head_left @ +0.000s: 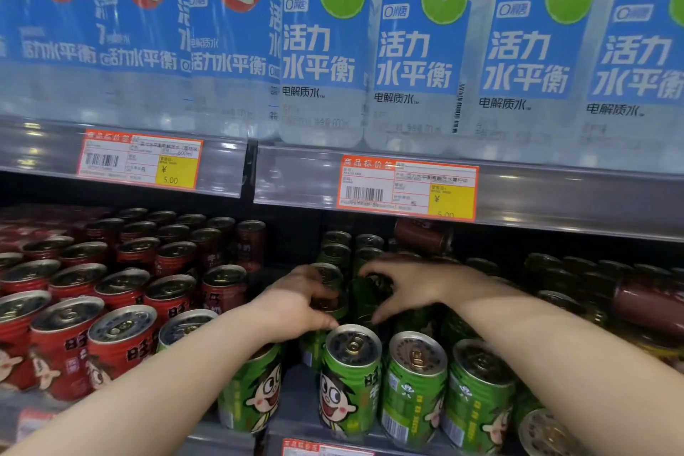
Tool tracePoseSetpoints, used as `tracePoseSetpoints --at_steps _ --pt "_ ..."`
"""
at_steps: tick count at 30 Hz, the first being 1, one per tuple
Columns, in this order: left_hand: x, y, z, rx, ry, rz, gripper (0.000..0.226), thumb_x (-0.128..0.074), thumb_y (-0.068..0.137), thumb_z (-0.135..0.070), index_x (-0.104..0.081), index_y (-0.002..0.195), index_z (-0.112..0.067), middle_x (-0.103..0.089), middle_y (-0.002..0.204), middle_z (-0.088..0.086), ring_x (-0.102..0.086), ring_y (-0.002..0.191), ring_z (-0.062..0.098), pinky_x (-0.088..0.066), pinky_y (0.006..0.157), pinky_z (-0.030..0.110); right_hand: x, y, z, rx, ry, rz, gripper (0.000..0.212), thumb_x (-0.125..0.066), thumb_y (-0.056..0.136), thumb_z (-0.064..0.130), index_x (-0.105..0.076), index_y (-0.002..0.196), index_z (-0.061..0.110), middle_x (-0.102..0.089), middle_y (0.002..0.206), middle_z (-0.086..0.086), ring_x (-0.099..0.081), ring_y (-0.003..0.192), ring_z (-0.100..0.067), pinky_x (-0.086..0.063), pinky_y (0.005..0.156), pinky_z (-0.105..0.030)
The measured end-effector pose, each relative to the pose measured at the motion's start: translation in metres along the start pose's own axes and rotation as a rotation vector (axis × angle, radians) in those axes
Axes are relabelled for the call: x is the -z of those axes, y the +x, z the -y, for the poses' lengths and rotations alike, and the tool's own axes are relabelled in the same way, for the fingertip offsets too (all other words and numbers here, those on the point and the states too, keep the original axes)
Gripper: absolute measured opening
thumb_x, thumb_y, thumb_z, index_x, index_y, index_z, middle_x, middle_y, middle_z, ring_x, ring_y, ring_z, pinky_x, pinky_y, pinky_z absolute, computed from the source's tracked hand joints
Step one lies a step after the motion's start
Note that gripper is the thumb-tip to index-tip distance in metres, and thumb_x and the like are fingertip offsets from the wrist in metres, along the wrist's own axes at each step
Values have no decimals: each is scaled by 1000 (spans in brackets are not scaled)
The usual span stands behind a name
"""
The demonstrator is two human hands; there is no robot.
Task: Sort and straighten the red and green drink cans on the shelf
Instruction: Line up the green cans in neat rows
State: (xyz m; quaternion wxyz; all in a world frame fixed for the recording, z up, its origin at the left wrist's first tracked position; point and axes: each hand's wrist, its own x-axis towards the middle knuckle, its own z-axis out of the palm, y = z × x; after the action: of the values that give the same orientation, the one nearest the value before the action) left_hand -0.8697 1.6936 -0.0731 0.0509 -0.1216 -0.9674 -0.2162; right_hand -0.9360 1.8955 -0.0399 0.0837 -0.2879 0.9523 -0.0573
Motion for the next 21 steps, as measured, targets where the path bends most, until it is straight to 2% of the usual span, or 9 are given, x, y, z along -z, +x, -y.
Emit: tracePoseSetpoints --at_steps 2,5,7,11,13,16,19,21 --pt "-1 -1 1 2 -4 -8 53 -72 77 -35 -57 126 -24 -35 142 4 -36 131 17 -28 108 20 -8 7 9 53 -96 -7 83 -75 75 41 -30 144 26 -36 150 0 -38 133 -19 -34 106 -25" --pt "-1 -1 1 7 -5 -4 53 -72 77 -36 -57 126 -25 -35 142 3 -37 131 17 -28 110 23 -18 15 11 66 -159 -55 66 -71 79 40 -41 136 24 -46 141 -4 -46 125 -22 -39 95 -27" --pt "-1 -1 1 7 0 -2 54 -71 77 -37 -56 127 -25 -36 142 3 -37 131 17 -28 110 24 -15 15 8 66 -83 -29 53 -67 83 38 -47 130 23 -49 137 -4 -48 122 -21 -39 92 -26" --pt "0 -1 1 -2 0 -1 54 -72 76 -37 -56 127 -25 -37 140 5 -38 130 19 -29 108 22 -1 12 3 48 99 -7 34 -49 94 40 -56 121 21 -58 124 -2 -53 113 -17 -41 99 -30" --pt "0 -1 1 -2 -3 -5 53 -71 77 -36 -56 127 -25 -37 141 4 -38 130 18 -29 107 21 -1 13 -1 2 29 -60 36 -43 97 40 -60 120 18 -61 123 -4 -55 111 -18 -42 98 -29" --pt "0 -2 1 0 -8 -13 53 -71 77 -36 -56 127 -25 -37 141 2 -38 130 17 -30 106 20 -6 14 -3 -8 29 -143 38 -46 95 42 -59 124 20 -58 128 -3 -54 116 -18 -40 100 -27" --pt "0 -1 -1 7 -4 -15 53 -71 77 -36 -56 127 -25 -37 141 3 -38 130 17 -29 107 20 -1 6 0 2 197 -33 67 -63 83 49 -40 141 25 -48 136 3 -45 129 -16 -34 108 -26" --pt "0 -2 -1 22 1 -22 55 -72 76 -37 -56 127 -26 -37 141 2 -38 130 18 -30 108 23 0 0 2 -2 102 65 87 -73 74 49 -29 146 27 -36 148 4 -36 136 -16 -30 111 -26"
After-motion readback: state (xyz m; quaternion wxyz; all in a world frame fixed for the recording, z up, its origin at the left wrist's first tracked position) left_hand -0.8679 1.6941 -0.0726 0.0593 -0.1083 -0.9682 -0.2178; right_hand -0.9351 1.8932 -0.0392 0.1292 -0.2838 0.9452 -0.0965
